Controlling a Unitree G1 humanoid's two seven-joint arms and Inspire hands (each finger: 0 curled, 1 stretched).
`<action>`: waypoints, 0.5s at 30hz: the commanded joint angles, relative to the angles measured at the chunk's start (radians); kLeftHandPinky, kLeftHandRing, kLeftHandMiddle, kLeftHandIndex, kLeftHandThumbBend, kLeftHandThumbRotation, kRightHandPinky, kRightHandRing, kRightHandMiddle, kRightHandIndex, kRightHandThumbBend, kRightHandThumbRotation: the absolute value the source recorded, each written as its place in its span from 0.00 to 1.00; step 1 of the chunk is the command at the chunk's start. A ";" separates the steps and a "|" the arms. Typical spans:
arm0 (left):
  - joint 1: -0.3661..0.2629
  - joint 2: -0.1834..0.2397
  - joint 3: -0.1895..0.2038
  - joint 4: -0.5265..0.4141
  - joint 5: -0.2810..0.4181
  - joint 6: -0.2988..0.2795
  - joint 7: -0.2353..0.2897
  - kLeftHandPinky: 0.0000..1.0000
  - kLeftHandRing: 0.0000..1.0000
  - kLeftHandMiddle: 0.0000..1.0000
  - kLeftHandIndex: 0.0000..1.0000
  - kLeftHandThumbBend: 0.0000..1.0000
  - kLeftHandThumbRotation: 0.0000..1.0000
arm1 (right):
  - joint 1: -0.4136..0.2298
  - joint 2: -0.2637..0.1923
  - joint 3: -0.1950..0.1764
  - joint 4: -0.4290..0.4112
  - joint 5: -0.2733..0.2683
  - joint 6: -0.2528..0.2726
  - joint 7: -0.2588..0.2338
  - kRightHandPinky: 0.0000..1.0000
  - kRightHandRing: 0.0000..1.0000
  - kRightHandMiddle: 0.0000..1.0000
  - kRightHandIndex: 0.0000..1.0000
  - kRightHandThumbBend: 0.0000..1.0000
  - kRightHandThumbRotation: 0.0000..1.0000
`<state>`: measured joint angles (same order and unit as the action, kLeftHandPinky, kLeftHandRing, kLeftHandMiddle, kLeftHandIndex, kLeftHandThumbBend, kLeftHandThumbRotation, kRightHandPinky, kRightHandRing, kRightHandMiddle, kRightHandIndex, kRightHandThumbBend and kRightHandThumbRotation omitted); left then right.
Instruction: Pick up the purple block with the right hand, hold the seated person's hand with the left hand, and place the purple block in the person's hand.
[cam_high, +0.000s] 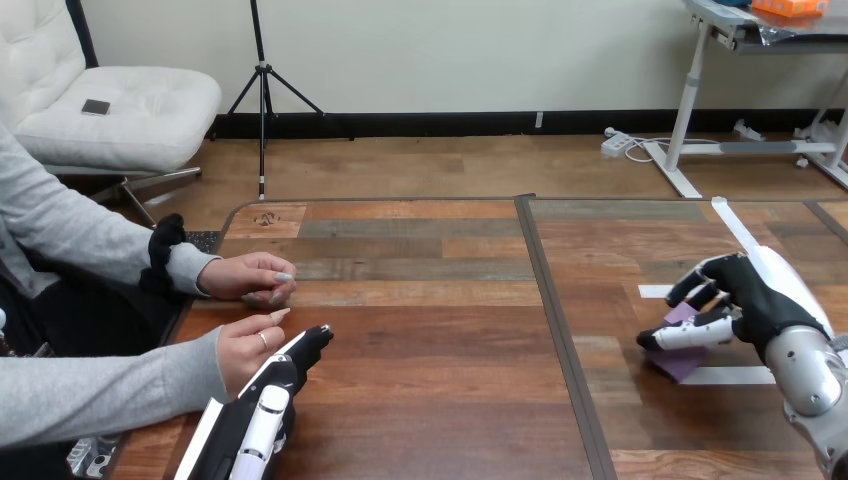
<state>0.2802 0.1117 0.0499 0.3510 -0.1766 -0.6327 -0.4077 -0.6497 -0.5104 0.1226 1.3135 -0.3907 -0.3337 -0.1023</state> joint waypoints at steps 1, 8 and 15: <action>-0.031 0.008 -0.009 -0.049 0.000 -0.004 -0.005 1.00 0.96 0.93 0.86 0.39 1.00 | -0.081 -0.018 0.011 -0.053 0.000 -0.036 0.016 0.37 0.41 0.45 0.46 0.88 0.00; -0.030 0.000 -0.007 -0.048 -0.008 -0.002 -0.005 1.00 0.97 0.93 0.86 0.39 1.00 | -0.088 -0.021 0.016 -0.063 -0.004 -0.044 0.031 0.37 0.41 0.45 0.46 0.88 0.00; -0.031 0.003 -0.008 -0.052 0.007 -0.007 0.003 1.00 0.97 0.93 0.86 0.41 1.00 | -0.090 -0.023 0.026 -0.073 -0.009 -0.071 0.038 0.38 0.42 0.45 0.45 0.89 0.00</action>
<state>0.2815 0.1117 0.0492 0.3477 -0.1807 -0.6281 -0.4112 -0.6500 -0.5106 0.1417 1.2955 -0.3966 -0.3687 -0.0688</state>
